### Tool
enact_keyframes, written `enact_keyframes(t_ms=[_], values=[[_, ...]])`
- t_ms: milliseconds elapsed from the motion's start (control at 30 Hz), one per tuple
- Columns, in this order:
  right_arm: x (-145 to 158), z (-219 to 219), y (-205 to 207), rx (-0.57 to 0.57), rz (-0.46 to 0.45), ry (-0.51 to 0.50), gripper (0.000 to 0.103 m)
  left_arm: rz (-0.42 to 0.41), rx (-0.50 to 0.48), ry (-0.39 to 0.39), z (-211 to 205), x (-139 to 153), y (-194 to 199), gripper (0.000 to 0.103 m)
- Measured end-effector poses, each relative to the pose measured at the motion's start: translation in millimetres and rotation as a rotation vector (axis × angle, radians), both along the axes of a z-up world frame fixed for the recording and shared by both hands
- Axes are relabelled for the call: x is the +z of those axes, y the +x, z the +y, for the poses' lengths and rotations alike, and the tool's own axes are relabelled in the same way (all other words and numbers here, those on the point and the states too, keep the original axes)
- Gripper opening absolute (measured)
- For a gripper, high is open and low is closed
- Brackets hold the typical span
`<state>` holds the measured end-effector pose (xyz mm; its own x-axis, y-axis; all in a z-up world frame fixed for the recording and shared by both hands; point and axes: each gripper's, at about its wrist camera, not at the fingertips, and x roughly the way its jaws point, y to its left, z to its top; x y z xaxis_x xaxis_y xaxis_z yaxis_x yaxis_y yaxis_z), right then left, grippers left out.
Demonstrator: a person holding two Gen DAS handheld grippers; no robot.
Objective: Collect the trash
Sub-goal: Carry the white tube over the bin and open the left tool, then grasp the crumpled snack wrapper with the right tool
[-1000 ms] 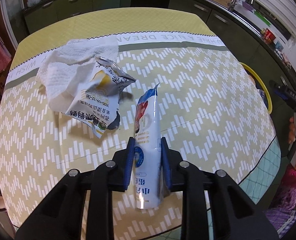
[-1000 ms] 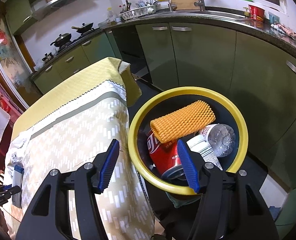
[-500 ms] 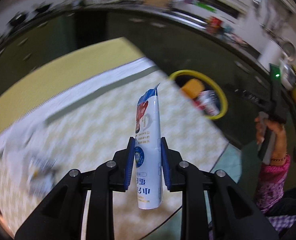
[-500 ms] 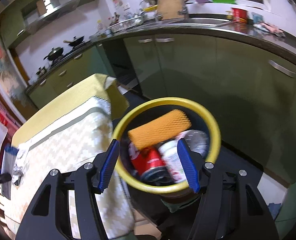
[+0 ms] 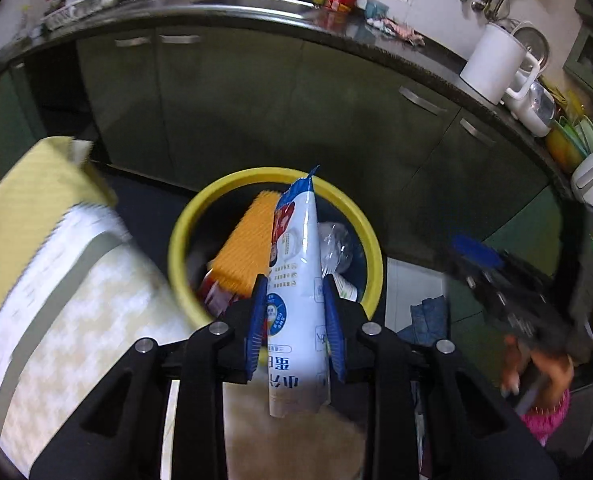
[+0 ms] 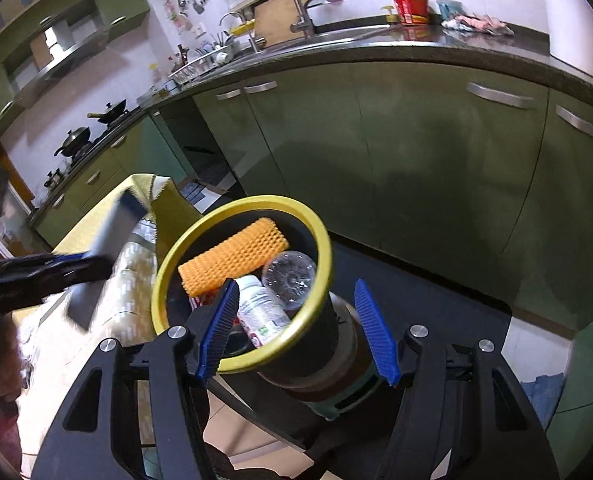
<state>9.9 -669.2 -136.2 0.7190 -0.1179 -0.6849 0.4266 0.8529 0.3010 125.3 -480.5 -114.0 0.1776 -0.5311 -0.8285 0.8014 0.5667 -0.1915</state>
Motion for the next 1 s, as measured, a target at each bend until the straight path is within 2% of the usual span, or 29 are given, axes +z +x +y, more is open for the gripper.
enact_keyframes(t_ms=[33,133,233,333,367,433,633,800,1000], values=[[-1.3,-3.2,-1.8,-0.004,0.002,0.004,0.06,-0.001,0.001,0.005,-8.7,-5.8,4.1,0.029],[-1.4,-7.8,-6.6,-0.014,0.001,0.006,0.063,0.006,0.015,0.007,-24.0,-20.2,14.0,0.058],[1.2,-2.6,-7.3,-0.015,0.0,-0.001,0.063,0.011,0.045,-0.001,-18.3,-23.5,19.1,0.058],[4.1,2.8,-5.5,-0.01,0.001,-0.009,0.063,0.016,0.066,-0.043,8.7,-9.6,12.7,0.059],[4.5,5.0,-5.3,-0.006,0.0,-0.011,0.064,0.005,0.074,-0.056,16.4,-2.8,9.5,0.063],[5.5,11.0,-2.3,0.008,0.002,-0.015,0.064,-0.037,0.109,-0.106,51.4,15.4,-4.1,0.072],[9.5,43.7,18.1,0.094,0.01,-0.034,0.064,-0.111,0.239,-0.198,166.2,52.0,-45.1,0.079],[15.1,102.3,48.1,0.259,0.011,-0.052,0.064,-0.214,0.38,-0.187,256.1,62.2,-80.7,0.084],[21.7,201.1,89.2,0.531,0.008,-0.05,0.064,-0.248,0.588,-0.167,354.8,56.3,-105.8,0.084]])
